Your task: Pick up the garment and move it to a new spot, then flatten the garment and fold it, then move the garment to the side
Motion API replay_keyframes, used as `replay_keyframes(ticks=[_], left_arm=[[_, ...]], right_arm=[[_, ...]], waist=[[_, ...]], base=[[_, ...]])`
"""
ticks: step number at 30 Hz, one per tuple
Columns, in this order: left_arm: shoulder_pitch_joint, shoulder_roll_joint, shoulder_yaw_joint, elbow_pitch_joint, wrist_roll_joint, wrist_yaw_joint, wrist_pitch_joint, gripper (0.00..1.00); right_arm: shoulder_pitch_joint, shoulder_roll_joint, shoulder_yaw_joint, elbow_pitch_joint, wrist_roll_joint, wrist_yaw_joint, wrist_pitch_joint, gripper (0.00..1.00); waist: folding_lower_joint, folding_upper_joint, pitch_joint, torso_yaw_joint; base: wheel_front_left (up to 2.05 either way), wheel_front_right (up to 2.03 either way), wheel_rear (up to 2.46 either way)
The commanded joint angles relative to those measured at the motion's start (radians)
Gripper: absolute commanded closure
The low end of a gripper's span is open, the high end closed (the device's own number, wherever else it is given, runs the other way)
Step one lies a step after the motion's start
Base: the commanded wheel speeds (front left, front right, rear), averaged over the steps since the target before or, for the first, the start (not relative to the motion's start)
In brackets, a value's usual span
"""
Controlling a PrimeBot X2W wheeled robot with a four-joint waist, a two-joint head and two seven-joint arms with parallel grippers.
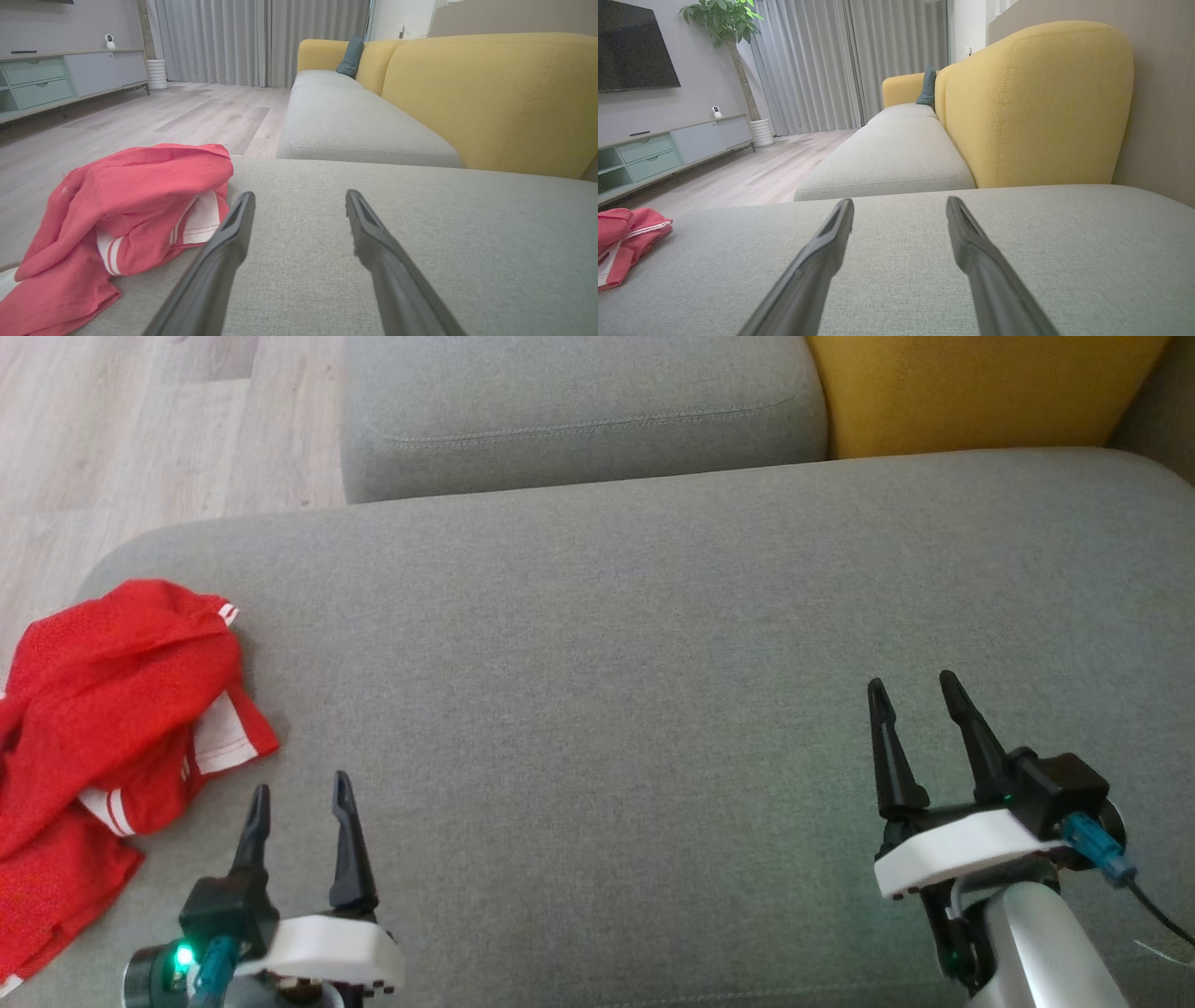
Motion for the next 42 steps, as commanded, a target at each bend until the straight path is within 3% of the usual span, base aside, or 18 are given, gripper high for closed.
replay_keyframes(ticks=[1, 11, 32, 42], left_arm=[[-0.038, -0.005, 0.045, -0.029, 0.013, -0.006, -0.012, 0.0], [-0.045, -0.031, 0.086, -0.013, 0.049, -0.049, -0.012, 0.0], [0.009, -0.019, 0.201, -0.025, 0.099, -0.094, -0.012, 0.0], [0.039, -0.025, 0.244, -0.054, 0.083, -0.094, -0.012, 0.0]], right_arm=[[-0.043, -0.005, 0.023, -0.027, 0.006, -0.001, -0.013, 0.0], [-0.042, -0.005, 0.022, -0.027, 0.004, -0.001, -0.023, 0.0], [0.012, -0.005, 0.107, -0.005, 0.082, -0.001, -0.035, 0.0], [-0.023, -0.005, 0.202, 0.005, 0.118, -0.001, -0.04, 0.0]], waist=[[0.0, 0.0, 0.0, -0.001], [0.0, 0.0, -0.001, 0.034], [0.0, 0.0, -0.07, 0.439], [0.0, 0.0, -0.045, 0.504]], base=[[0.0, 0.0, 0.0], [0.0, 0.0, 0.0], [0.0, 0.0, 0.0], [0.0, 0.0, 0.0]])
